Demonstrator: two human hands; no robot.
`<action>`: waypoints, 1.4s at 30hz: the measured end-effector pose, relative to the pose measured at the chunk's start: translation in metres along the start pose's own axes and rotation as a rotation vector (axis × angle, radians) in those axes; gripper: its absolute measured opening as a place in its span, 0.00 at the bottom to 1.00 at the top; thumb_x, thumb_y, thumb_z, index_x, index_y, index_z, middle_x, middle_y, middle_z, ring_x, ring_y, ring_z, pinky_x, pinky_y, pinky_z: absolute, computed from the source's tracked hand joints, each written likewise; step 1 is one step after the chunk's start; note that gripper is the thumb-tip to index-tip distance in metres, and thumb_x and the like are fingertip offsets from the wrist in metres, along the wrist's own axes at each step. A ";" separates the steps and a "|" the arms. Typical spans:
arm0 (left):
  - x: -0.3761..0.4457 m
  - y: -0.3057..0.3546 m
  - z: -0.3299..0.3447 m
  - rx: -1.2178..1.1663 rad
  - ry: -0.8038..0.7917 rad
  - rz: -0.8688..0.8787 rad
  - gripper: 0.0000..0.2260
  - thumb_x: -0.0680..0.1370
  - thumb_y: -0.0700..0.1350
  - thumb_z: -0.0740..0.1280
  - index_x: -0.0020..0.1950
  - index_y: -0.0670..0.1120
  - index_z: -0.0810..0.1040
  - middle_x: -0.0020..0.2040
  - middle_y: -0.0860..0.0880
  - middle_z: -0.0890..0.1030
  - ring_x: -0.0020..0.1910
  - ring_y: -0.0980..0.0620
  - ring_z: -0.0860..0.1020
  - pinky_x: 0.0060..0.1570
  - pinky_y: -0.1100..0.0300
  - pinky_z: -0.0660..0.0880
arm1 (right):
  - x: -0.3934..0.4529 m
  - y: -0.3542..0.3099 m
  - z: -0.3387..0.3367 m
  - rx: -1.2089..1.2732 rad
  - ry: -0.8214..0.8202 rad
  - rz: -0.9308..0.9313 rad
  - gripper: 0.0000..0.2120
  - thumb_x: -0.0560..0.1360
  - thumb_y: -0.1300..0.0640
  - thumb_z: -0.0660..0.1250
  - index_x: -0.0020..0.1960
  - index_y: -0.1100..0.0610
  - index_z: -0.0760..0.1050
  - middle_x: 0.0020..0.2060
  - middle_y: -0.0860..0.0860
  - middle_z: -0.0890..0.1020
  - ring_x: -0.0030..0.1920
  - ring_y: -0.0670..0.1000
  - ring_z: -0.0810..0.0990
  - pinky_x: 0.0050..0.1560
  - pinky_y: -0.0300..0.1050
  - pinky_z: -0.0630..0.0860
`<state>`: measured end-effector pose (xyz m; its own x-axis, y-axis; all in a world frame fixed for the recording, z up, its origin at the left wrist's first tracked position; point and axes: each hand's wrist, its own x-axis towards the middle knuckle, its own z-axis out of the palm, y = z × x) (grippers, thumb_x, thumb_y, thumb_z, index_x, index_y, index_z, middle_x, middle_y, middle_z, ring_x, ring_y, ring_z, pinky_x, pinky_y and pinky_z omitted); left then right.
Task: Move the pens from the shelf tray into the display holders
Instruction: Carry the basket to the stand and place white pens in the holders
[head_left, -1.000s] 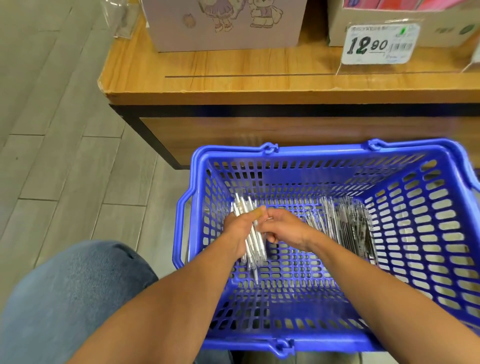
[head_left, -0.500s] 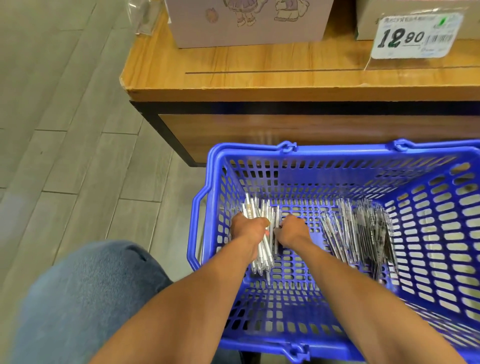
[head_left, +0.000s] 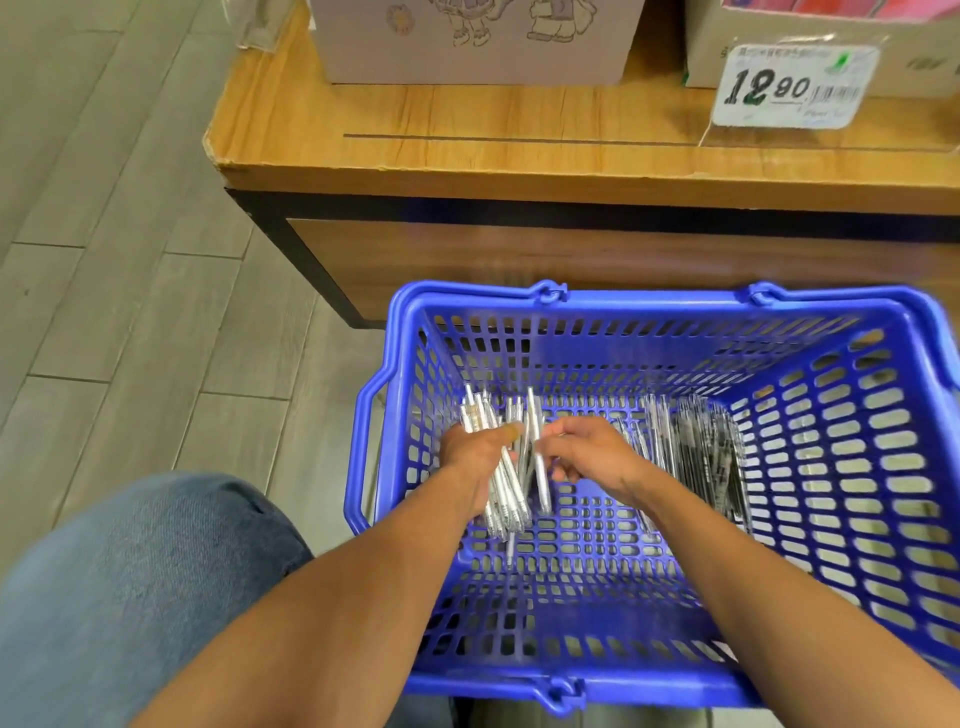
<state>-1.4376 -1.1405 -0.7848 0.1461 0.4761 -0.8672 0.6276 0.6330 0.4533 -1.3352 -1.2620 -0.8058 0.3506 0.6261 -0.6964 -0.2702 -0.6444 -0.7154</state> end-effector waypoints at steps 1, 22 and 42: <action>-0.002 0.001 0.001 -0.029 -0.032 -0.018 0.47 0.70 0.50 0.78 0.80 0.46 0.52 0.77 0.40 0.63 0.72 0.37 0.68 0.67 0.40 0.70 | -0.005 -0.003 0.003 -0.001 -0.030 -0.010 0.04 0.75 0.59 0.71 0.48 0.59 0.79 0.33 0.51 0.82 0.31 0.46 0.79 0.33 0.40 0.74; -0.002 0.000 0.002 -0.006 -0.032 0.046 0.40 0.73 0.41 0.73 0.79 0.43 0.55 0.67 0.41 0.77 0.60 0.48 0.76 0.67 0.46 0.67 | 0.046 0.035 0.004 -0.183 0.299 0.243 0.10 0.77 0.56 0.70 0.39 0.59 0.77 0.37 0.56 0.85 0.33 0.50 0.83 0.40 0.46 0.83; -0.001 -0.002 -0.001 -0.016 0.005 0.016 0.45 0.72 0.43 0.77 0.80 0.45 0.53 0.78 0.41 0.62 0.75 0.40 0.64 0.71 0.44 0.64 | 0.013 0.010 -0.011 0.095 -0.011 -0.008 0.04 0.77 0.60 0.68 0.47 0.60 0.80 0.34 0.50 0.81 0.31 0.44 0.77 0.34 0.37 0.75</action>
<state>-1.4402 -1.1414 -0.7847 0.1524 0.4890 -0.8589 0.6130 0.6349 0.4702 -1.3232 -1.2650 -0.8212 0.3435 0.6365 -0.6905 -0.3509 -0.5950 -0.7231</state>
